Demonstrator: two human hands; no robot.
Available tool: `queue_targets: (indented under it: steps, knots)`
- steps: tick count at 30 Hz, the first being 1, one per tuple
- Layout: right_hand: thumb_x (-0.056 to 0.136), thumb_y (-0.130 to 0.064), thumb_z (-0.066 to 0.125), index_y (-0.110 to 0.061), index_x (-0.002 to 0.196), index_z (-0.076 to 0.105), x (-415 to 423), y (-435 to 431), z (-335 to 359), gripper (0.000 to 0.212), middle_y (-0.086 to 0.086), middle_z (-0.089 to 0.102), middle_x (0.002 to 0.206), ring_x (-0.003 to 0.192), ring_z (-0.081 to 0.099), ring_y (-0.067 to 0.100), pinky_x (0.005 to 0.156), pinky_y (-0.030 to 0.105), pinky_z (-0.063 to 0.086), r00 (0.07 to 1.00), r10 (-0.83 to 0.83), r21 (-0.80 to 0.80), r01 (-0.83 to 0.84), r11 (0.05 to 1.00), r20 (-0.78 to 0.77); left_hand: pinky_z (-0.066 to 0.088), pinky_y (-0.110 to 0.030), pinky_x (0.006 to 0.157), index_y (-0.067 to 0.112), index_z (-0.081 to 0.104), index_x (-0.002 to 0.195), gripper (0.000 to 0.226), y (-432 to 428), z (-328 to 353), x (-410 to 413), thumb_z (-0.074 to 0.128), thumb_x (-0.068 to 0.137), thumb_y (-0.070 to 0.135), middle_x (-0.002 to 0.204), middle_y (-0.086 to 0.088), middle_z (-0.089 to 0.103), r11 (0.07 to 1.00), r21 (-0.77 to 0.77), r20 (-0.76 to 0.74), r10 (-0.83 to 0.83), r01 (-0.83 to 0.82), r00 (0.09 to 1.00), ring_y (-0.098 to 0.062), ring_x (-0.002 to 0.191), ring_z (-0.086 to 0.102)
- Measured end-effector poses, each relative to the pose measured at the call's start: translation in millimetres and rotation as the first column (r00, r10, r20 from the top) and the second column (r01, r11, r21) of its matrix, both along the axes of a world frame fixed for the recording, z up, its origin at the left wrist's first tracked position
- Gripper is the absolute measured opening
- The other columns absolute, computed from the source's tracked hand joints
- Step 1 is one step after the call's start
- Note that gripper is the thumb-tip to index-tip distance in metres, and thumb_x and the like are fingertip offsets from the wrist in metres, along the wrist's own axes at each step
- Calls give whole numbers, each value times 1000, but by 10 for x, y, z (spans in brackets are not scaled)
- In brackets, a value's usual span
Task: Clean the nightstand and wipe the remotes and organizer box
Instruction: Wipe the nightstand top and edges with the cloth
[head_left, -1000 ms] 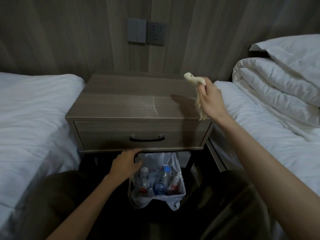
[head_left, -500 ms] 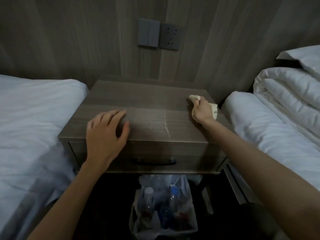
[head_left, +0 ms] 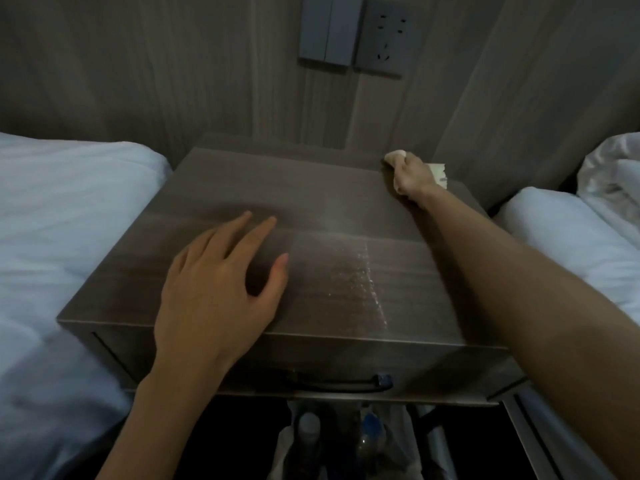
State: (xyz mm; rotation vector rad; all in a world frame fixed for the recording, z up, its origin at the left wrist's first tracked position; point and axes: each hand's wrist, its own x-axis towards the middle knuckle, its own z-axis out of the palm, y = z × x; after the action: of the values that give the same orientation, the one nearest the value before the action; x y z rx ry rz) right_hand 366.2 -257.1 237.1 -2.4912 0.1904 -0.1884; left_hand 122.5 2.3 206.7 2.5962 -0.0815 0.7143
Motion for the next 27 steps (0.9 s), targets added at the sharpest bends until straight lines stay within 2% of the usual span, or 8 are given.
queue_targets:
  steps: [3, 7, 12, 16, 19, 21, 24, 27]
  knots:
    - [101, -32, 22, -13, 131, 55, 68, 163, 56, 48, 15, 55, 134, 122, 50, 34, 105, 37, 37, 999, 38, -8, -38, 999, -12, 39, -44, 106, 35, 47, 140, 55, 7, 10, 31, 46, 91, 59, 145, 3, 48, 1000, -3, -59, -16, 16, 998, -20, 131, 45]
    - [103, -27, 20, -5, 135, 50, 164, 268, 78, 49, 17, 49, 140, 127, 45, 31, 104, 32, 32, 994, 103, -36, -104, 994, -28, 39, -42, 104, 34, 49, 139, 54, 1, 35, 59, 51, 87, 52, 144, 5, 48, 999, -50, -73, -18, 15, 997, -17, 132, 44]
    - [95, -46, 27, -30, 114, 58, 197, 231, 34, 40, -9, 54, 85, 94, 49, 19, 94, 38, 35, 984, 162, -45, -166, 985, -78, 38, -39, 104, 31, 53, 136, 50, -27, 18, 52, 54, 88, 46, 143, 3, 50, 998, -56, -45, -8, 6, 999, -18, 134, 42]
    - [90, -59, 47, -28, 113, 68, 15, 225, 80, 44, -10, 62, 101, 100, 56, 11, 104, 30, 36, 987, 140, 46, -136, 990, -74, 32, -38, 108, 26, 55, 135, 48, -17, 7, 31, 58, 89, 40, 145, 0, 49, 998, -59, -39, -6, 3, 999, -20, 140, 34]
    - [88, -61, 53, -27, 92, 72, -210, 247, 95, 38, -6, 66, 81, 82, 62, 11, 87, 26, 44, 971, 226, 70, -221, 973, -81, 28, -36, 110, 25, 54, 136, 48, -10, 16, 35, 58, 90, 38, 146, 0, 47, 998, -61, -52, 0, -3, 999, -19, 141, 32]
    - [90, -57, 54, -27, 103, 72, -372, 265, 102, 37, -14, 69, 83, 81, 63, 2, 81, 19, 45, 955, 286, 127, -276, 953, -75, 29, -37, 111, 25, 54, 137, 47, -16, 15, 44, 58, 91, 36, 145, 0, 48, 997, -78, -56, 2, -7, 998, -19, 141, 32]
    - [95, -50, 51, -27, 114, 68, -736, 267, 138, 35, -26, 54, 47, 46, 52, -10, 52, 8, 36, 914, 392, 193, -369, 909, -100, 31, -39, 110, 24, 55, 136, 45, -12, 13, 7, 57, 92, 34, 143, -1, 50, 997, -79, -29, -7, 5, 1000, -21, 140, 35]
    - [98, -46, 46, -38, 97, 67, -1121, 282, 134, 23, -35, 55, 55, 55, 52, -17, 61, 10, 37, 888, 445, 171, -424, 890, -118, 30, -37, 110, 21, 54, 136, 43, 1, 16, -26, 55, 94, 31, 143, -3, 51, 997, -78, -12, -26, 25, 1000, -22, 139, 37]
